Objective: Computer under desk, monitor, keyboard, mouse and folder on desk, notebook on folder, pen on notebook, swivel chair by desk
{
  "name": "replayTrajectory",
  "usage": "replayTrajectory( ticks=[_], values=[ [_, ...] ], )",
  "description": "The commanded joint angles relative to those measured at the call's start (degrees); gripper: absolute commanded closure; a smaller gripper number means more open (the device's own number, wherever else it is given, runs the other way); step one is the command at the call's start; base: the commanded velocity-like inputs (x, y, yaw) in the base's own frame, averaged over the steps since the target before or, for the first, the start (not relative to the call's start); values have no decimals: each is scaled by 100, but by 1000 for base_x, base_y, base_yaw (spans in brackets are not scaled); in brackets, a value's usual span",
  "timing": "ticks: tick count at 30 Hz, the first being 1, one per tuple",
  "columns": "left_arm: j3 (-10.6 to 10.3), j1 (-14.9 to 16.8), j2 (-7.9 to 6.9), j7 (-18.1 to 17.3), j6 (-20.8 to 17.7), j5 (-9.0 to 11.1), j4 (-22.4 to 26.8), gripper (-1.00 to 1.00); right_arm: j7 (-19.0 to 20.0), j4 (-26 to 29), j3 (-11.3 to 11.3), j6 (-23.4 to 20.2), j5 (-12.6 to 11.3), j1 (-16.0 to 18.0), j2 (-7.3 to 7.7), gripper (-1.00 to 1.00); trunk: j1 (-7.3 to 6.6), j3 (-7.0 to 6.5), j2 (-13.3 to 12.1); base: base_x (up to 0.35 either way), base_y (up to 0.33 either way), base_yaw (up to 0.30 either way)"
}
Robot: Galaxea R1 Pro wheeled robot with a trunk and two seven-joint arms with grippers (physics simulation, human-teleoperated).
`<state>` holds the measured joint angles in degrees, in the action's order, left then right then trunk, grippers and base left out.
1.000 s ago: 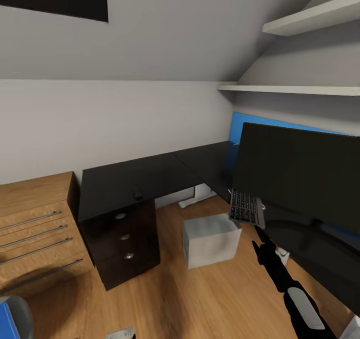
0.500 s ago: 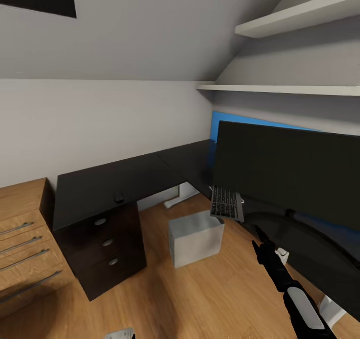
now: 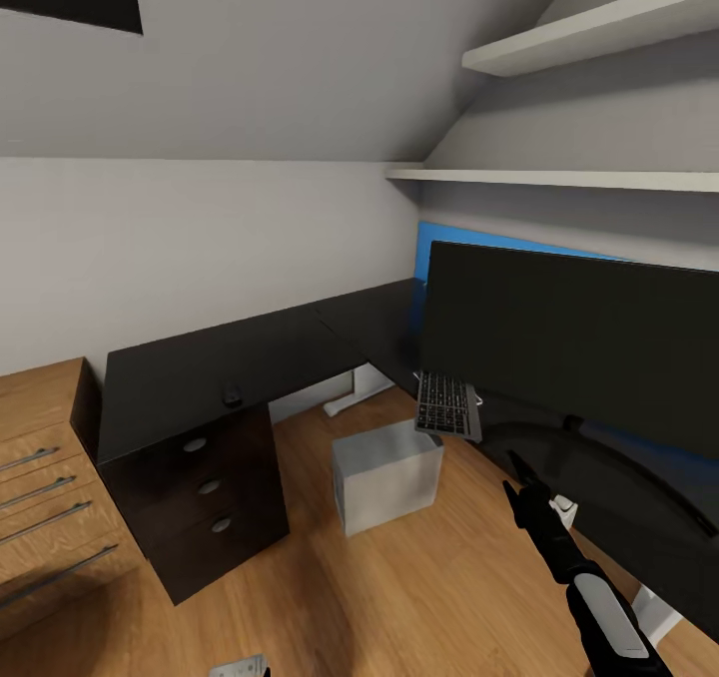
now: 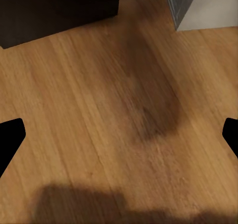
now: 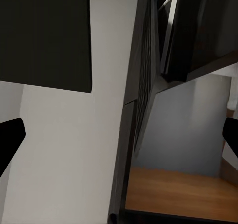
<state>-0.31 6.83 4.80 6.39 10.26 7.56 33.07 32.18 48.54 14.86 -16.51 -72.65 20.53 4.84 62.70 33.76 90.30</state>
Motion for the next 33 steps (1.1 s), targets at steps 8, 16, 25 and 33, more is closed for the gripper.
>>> replayTrajectory(
  ticks=[8, 16, 25, 33],
  values=[
    [-4, 3, 1, 3, 20, 53, -2, -100, 15, -2, 9, -65, -57, 4, -1, -100, -1, 5, 3, 0, 0, 0],
    [-4, 3, 2, 3, 28, 53, -2, -100, 16, -2, 9, -63, -56, 4, -1, -100, -1, 5, 3, 0, 26, 0],
    [-4, 3, -5, 11, 33, 53, -2, -100, 16, -88, 14, -76, -64, 4, 24, -100, -1, 5, 3, 0, 3, 0],
    [-4, 3, -5, 7, 37, 53, -2, -100, 3, -96, -9, -46, -65, 5, -4, -100, -1, 5, 3, 0, 148, 0]
  ],
)
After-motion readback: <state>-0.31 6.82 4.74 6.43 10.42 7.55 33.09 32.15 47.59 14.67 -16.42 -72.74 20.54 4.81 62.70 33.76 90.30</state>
